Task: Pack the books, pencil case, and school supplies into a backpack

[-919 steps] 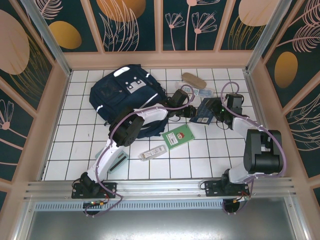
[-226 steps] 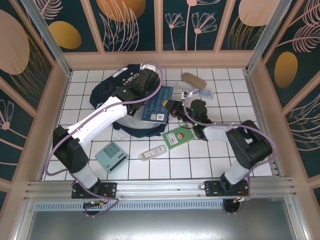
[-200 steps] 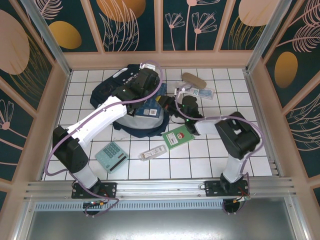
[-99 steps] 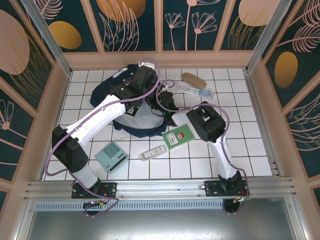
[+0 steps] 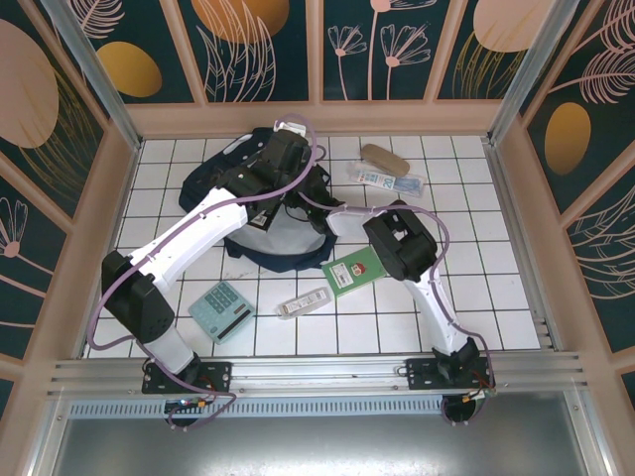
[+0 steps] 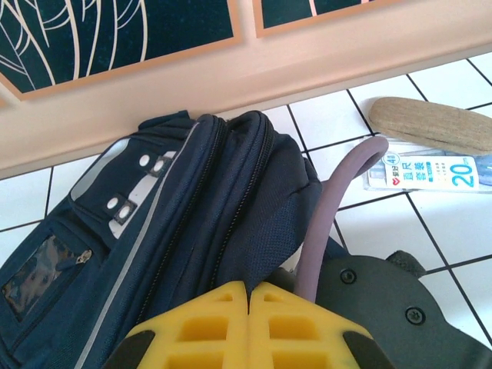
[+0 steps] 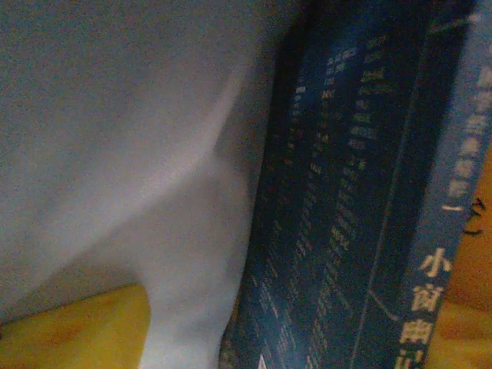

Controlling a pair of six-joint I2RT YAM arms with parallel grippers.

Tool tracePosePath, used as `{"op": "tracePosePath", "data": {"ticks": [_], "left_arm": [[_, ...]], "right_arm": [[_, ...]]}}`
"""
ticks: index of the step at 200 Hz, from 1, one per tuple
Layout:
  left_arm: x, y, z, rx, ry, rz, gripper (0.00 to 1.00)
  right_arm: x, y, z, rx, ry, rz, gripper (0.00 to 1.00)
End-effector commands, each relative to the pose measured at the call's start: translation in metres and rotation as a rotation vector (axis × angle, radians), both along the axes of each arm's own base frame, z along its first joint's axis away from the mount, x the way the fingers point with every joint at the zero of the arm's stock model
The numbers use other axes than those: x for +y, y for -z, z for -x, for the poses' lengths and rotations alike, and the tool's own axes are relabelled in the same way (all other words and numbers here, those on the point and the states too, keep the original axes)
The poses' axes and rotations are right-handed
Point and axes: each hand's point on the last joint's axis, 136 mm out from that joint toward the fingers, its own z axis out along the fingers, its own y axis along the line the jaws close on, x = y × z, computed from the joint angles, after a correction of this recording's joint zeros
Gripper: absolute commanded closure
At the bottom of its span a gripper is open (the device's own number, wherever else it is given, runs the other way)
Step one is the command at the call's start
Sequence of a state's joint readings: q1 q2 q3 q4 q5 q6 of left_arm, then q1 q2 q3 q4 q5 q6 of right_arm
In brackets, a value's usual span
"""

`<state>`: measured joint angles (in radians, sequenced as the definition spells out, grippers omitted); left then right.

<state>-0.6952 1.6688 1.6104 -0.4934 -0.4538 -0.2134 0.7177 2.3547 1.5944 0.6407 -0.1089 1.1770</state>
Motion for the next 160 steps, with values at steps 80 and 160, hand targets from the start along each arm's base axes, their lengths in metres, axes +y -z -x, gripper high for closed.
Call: {"op": "tracePosePath", "data": {"ticks": [80,160], "left_arm": [[-0.003,-0.058,-0.003,-0.144,-0.004,0.128,1.00],[-0.003,-0.050,-0.004,-0.130,-0.006,0.120,1.00]], "right_arm": [[-0.056,-0.008,0.047,0.006,-0.070,0.442,0.06],[-0.156,-0.032,0.116,-0.033,0.015,0.611,0.02]]}}
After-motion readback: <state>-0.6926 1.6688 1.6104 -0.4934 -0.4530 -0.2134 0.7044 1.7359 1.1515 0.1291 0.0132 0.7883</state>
